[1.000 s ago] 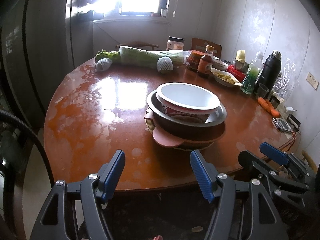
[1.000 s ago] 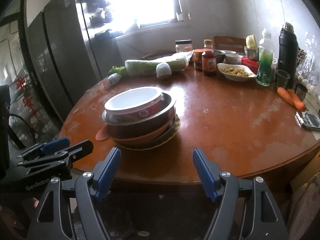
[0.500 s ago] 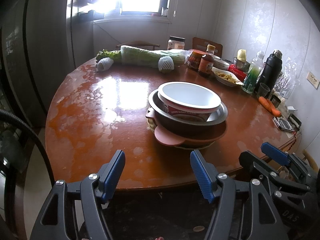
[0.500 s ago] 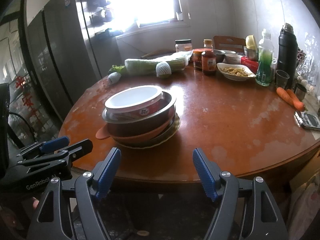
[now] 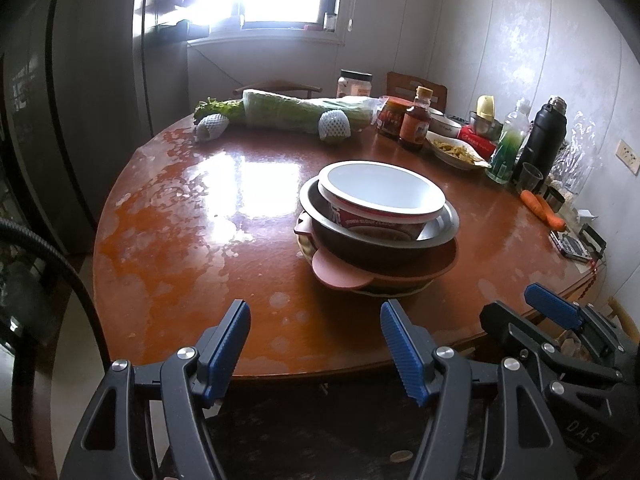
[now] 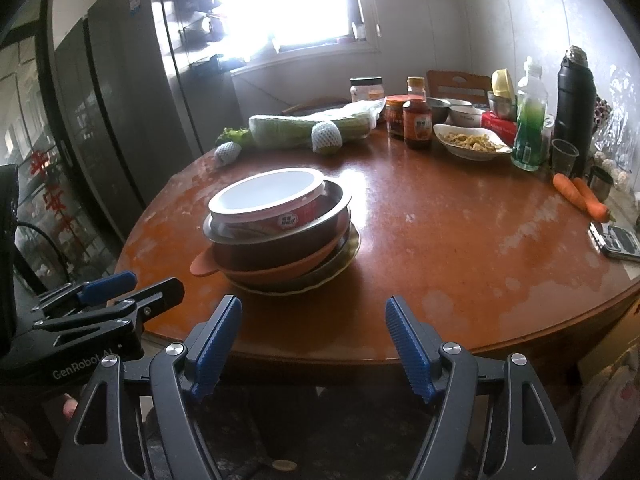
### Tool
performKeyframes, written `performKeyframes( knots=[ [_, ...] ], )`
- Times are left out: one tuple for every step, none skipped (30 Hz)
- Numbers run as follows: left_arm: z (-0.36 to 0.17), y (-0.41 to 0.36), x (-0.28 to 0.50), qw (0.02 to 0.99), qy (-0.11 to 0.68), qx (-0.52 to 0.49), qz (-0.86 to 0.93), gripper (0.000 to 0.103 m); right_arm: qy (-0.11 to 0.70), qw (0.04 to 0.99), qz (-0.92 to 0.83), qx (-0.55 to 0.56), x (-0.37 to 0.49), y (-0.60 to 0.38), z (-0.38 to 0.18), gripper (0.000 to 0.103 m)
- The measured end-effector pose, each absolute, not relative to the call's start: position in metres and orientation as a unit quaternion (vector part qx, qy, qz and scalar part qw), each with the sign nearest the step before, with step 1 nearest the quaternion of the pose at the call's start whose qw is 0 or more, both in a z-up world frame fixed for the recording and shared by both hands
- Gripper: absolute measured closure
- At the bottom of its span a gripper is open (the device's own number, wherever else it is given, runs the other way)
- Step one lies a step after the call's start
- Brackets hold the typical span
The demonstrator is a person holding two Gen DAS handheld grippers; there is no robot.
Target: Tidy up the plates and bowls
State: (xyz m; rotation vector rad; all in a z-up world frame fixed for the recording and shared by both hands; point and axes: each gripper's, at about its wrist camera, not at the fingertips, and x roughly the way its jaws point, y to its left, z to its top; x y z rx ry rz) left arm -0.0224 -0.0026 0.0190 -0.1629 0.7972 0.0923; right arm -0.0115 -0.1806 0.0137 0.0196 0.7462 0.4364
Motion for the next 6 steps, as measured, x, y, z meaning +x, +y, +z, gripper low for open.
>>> performKeyframes(
  knots=[
    [0.0189,-0.0021,-0.0227,0.917,0.388,-0.079,0.045,0.036,0.362,0.908,0.211,0.010,-0.0115,-0.1806,0.0137,0.027],
    [0.0189,-0.0015,-0.0230,0.917,0.388,-0.079,0.045,0.036,0.362,0.908,0.211,0.010,-0.0112,-0.1810,0.0132,0.027],
    [0.0190,-0.0025,-0.0220,0.917,0.388,-0.079,0.045,0.036,0.362,0.908,0.211,0.010,-0.0111,-0.1814,0.0127,0.027],
    [0.0195,-0.0011,-0.0223,0.918,0.386,-0.080,0.044,0.036,0.361,0.908,0.211,0.010,-0.0109,-0.1809,0.0126,0.027],
    [0.0207,0.0004,-0.0219,0.919,0.383,-0.083,0.043,0.036,0.361,0.909,0.210,0.010,-0.0106,-0.1815,0.0123,0.027],
    [0.0226,0.0040,-0.0223,0.921,0.379,-0.086,0.042,0.036,0.361,0.909,0.209,0.011,-0.0097,-0.1826,0.0116,0.027]
  ],
)
